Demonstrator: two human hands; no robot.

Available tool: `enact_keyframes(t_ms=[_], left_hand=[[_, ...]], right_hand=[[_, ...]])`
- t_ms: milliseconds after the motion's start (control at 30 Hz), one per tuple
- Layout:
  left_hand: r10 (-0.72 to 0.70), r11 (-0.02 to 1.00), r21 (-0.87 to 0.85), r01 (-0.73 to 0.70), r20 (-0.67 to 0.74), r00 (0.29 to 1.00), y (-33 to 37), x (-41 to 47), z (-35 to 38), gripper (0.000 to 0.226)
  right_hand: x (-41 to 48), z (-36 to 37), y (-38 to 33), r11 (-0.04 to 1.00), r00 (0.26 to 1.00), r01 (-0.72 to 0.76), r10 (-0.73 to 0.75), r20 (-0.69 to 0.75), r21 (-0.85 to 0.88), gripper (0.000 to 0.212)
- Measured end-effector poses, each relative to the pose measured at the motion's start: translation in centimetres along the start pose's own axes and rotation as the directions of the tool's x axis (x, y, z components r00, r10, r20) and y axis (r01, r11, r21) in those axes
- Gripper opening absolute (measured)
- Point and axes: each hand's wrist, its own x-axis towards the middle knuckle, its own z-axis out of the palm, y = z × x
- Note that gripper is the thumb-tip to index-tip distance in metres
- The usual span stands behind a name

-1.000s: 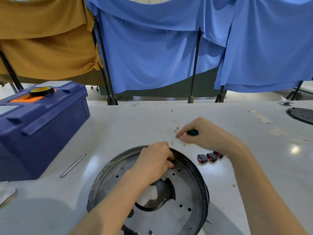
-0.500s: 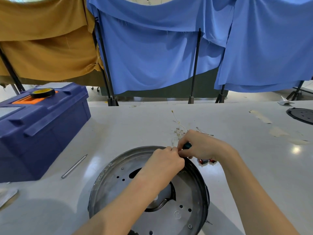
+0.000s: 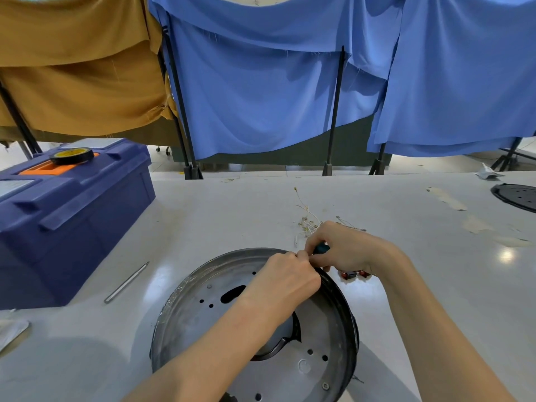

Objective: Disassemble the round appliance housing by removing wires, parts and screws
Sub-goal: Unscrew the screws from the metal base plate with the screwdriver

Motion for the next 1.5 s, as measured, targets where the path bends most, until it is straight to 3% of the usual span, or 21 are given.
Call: enact_keyframes(t_ms=[133, 300, 533, 1000, 1200, 1300, 1400, 1500], left_hand=[[-0.027, 0.999, -0.02, 0.026, -0.022, 0.999, -0.1, 0.4, 1.1, 0.029], [-0.1, 0.991, -0.098, 0.093, -0.067, 0.993, -0.5, 1.2, 2.1, 0.022], [-0.162, 0.972, -0.194, 0.132, -0.147, 0.976, -1.3, 1.0, 2.9, 0.018], [-0.163, 0.984, -0.1, 0.149, -0.147, 0.976, -0.6, -0.2, 1.8, 0.021], [-0.202, 0.975, -0.141, 0.174, -0.219, 0.955, -0.6, -0.3, 1.3, 0.022], [-0.219, 0.968, -0.169, 0.183, -0.224, 0.95, -1.0, -0.5, 1.2, 0.023], [-0.232, 0.941, -0.296, 0.167, -0.204, 0.951, -1.8, -0.6, 0.9, 0.014], [-0.346, 0.775, -0.602, 0.191, -0.151, 0.926, -2.9, -1.0, -0.4, 0.009]], right_hand=[[0.1, 0.0, 0.1, 1.0, 1.0, -0.003, 0.003, 0.015, -0.01, 0.015], [-0.2, -0.2, -0.1, 1.0, 1.0, 0.001, -0.002, 0.017, 0.011, 0.026], [-0.1, -0.2, 0.1, 1.0, 1.0, -0.002, 0.002, 0.03, 0.016, 0.02], [-0.2, -0.3, 0.3, 0.998, 0.999, -0.033, 0.031, 0.04, 0.049, 0.011], [-0.2, -0.2, 0.3, 0.999, 0.999, -0.017, 0.015, 0.042, 0.042, 0.021], [-0.1, -0.2, 0.4, 0.999, 0.999, -0.012, 0.01, 0.041, 0.047, 0.014], [-0.3, -0.4, 0.5, 0.997, 1.0, 0.01, -0.011, 0.017, 0.077, 0.005], [-0.8, -1.1, 0.4, 0.984, 0.991, 0.107, -0.095, -0.09, 0.139, 0.006]])
